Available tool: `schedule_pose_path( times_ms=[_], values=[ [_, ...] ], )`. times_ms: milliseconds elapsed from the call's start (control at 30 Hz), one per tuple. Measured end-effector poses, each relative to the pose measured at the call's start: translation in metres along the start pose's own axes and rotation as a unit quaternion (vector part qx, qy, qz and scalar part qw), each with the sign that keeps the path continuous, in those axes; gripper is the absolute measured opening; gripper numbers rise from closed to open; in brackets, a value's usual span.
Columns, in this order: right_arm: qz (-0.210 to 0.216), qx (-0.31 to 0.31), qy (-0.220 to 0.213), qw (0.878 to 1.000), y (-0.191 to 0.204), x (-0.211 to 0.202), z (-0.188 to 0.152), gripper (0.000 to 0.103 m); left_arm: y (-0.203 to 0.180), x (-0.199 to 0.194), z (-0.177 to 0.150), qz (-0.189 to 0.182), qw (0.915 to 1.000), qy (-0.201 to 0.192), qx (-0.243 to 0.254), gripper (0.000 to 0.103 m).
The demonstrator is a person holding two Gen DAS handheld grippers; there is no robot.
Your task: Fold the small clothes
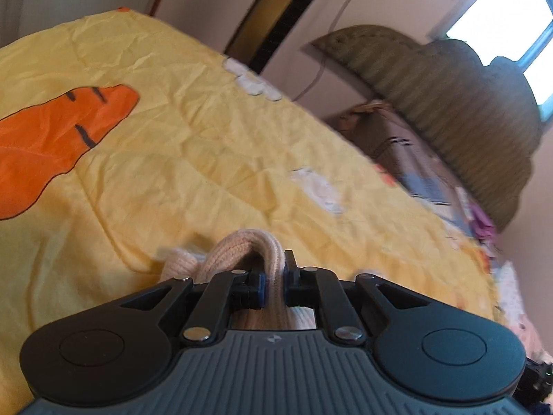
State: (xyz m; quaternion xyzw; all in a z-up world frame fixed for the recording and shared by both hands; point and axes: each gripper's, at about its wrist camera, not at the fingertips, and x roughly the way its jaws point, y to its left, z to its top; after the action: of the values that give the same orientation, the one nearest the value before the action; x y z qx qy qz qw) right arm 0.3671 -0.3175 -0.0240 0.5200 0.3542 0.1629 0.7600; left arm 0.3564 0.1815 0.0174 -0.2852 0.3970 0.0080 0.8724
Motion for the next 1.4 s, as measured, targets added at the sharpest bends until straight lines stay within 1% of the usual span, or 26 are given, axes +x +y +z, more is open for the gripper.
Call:
schedule_pose_path(
  times_ms=[67,100,133,167,200,233,267,300,333,400,433,500,533,600,633,767,867,967,1000,1033,1067,1100,1133,1200,1233,1400],
  values=[
    [-0.024,0.012,-0.005,1.000,-0.010,0.007,0.001,0.017,0.001,-0.001,-0.005,-0.009,0.9999,0.002,-0.010,0.011],
    [-0.025,0.017,0.000,1.000,-0.013,0.009,0.002,0.014,0.001,-0.009,-0.008,-0.023,0.9996,0.003,-0.014,0.014],
    [-0.016,0.029,-0.001,0.999,-0.015,0.006,0.002,0.017,0.002,-0.020,-0.012,-0.050,0.9986,0.013,-0.011,0.029],
    [-0.010,0.044,-0.001,0.999,-0.014,0.001,0.001,0.021,0.003,-0.033,-0.016,-0.076,0.9969,0.020,-0.005,0.054],
    [-0.005,0.054,-0.002,0.999,-0.010,-0.010,-0.001,0.038,0.005,-0.051,-0.022,-0.096,0.9953,0.015,0.001,0.067],
    [-0.005,0.048,-0.007,0.999,-0.003,-0.023,-0.003,0.062,0.009,-0.069,-0.029,-0.108,0.9941,0.000,0.004,0.082],
    [0.001,0.032,-0.020,0.999,0.005,-0.041,-0.008,0.070,0.014,-0.087,-0.034,-0.116,0.9932,-0.016,0.004,0.084],
    [0.011,0.012,-0.039,0.999,0.012,-0.061,-0.014,0.083,0.019,-0.104,-0.041,-0.121,0.9921,-0.032,0.002,0.084],
    [0.027,-0.010,-0.056,0.998,0.017,-0.081,-0.022,0.084,0.025,-0.122,-0.049,-0.119,0.9916,-0.051,-0.002,0.084],
    [0.046,-0.027,-0.076,0.996,0.021,-0.120,-0.040,0.084,0.034,-0.146,-0.072,-0.086,0.9933,-0.075,-0.022,0.084],
    [0.053,-0.022,-0.083,0.995,0.020,-0.136,-0.051,0.083,0.037,-0.153,-0.084,-0.075,0.9943,-0.070,-0.032,0.084],
    [0.064,-0.019,-0.091,0.994,0.015,-0.163,-0.081,0.081,0.046,-0.161,-0.113,-0.073,0.9932,-0.065,-0.062,0.083],
    [0.058,-0.019,-0.091,0.994,0.013,-0.172,-0.098,0.081,0.048,-0.162,-0.125,-0.077,0.9924,-0.060,-0.074,0.083],
    [0.037,-0.017,-0.084,0.996,0.006,-0.183,-0.130,0.081,0.047,-0.167,-0.146,-0.056,0.9924,-0.088,-0.067,0.083],
    [0.022,-0.015,-0.080,0.996,0.003,-0.185,-0.143,0.081,0.045,-0.166,-0.153,-0.043,0.9920,-0.099,-0.064,0.084],
    [-0.015,-0.011,-0.056,0.998,-0.007,-0.175,-0.175,0.076,0.051,-0.145,-0.167,-0.033,0.9895,-0.068,-0.123,0.083],
    [-0.046,-0.013,-0.057,0.997,-0.008,-0.153,-0.174,0.067,0.036,-0.137,-0.172,-0.012,0.9914,-0.090,-0.094,0.084],
    [-0.058,0.008,-0.067,0.996,-0.009,-0.122,-0.163,0.058,0.032,-0.118,-0.162,-0.033,0.9881,-0.087,-0.123,0.083],
    [-0.061,0.001,-0.072,0.996,-0.007,-0.112,-0.160,0.056,0.030,-0.113,-0.158,-0.029,0.9875,-0.090,-0.126,0.080],
    [-0.072,-0.003,-0.080,0.994,-0.004,-0.102,-0.157,0.047,0.026,-0.105,-0.153,-0.014,0.9897,-0.076,-0.120,0.033],
    [-0.086,-0.004,-0.084,0.993,-0.003,-0.093,-0.155,0.040,0.025,-0.097,-0.149,-0.010,0.9911,-0.061,-0.118,0.025],
    [-0.093,0.000,-0.085,0.992,-0.004,-0.085,-0.154,0.030,0.023,-0.099,-0.148,-0.011,0.9900,-0.066,-0.125,0.022],
    [-0.091,0.004,-0.095,0.991,-0.005,-0.082,-0.155,0.028,0.019,-0.102,-0.145,-0.005,0.9915,-0.063,-0.114,0.020],
    [-0.098,-0.012,-0.101,0.990,0.001,-0.082,-0.157,0.026,0.009,-0.114,-0.143,-0.002,0.9944,-0.068,-0.081,0.020],
    [-0.096,-0.018,-0.100,0.990,0.004,-0.085,-0.157,0.025,0.006,-0.125,-0.144,-0.014,0.9946,-0.075,-0.070,0.019],
    [-0.048,-0.048,-0.100,0.993,0.033,-0.128,-0.155,0.023,0.001,-0.187,-0.160,-0.064,0.9953,-0.065,-0.034,0.019]
  ],
)
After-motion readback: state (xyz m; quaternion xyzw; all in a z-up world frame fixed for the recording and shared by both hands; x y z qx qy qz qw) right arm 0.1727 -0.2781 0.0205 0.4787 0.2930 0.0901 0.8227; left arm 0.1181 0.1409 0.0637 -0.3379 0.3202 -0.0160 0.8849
